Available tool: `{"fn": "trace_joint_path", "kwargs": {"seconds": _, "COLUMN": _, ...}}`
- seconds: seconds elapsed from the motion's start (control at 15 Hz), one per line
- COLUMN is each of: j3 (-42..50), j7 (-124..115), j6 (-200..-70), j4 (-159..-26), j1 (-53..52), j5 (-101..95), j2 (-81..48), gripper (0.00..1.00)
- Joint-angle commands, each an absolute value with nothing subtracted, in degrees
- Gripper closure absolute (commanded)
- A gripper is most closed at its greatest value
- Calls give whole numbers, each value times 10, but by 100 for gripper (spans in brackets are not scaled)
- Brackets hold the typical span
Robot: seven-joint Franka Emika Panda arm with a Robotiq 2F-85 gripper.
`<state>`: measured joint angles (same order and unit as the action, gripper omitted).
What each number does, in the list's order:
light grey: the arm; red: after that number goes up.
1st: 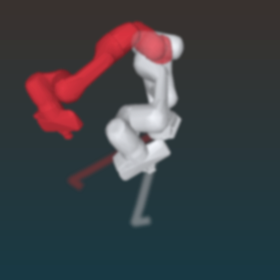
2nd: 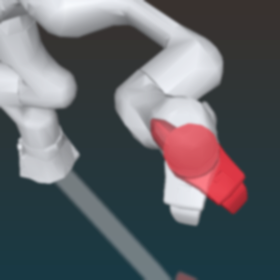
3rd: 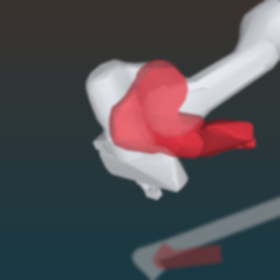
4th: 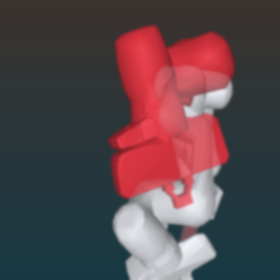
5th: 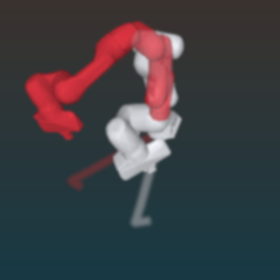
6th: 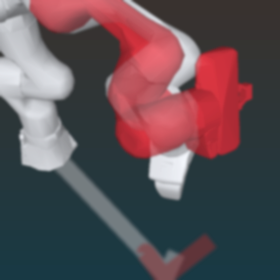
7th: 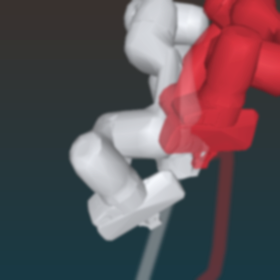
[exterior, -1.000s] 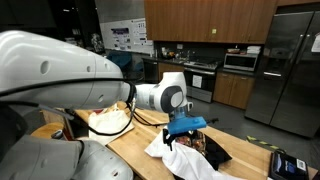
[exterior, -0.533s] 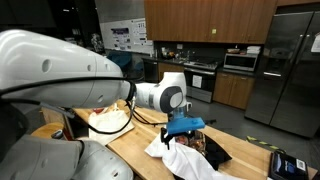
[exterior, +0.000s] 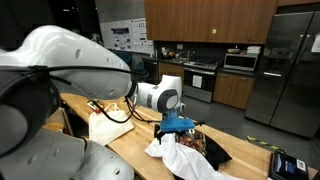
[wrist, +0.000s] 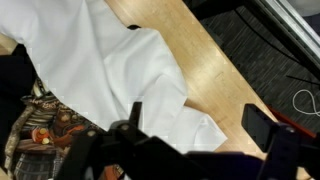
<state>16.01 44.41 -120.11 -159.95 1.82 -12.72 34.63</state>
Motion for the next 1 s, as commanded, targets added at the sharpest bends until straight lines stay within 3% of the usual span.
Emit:
{"fn": "trace_joint_path", "kwargs": {"seconds": 0.0, "j3": 150, "j7": 456, "j6": -1276, "j4": -1599, "j1": 30, "j5": -153, "j2": 294, "gripper": 0}}
{"fn": "trace_joint_path", "kwargs": {"seconds": 0.93, "j3": 99, "j7": 366, "j6": -1330, "j4": -1599, "j1": 23, "j5": -112, "j2": 182, "gripper": 0}}
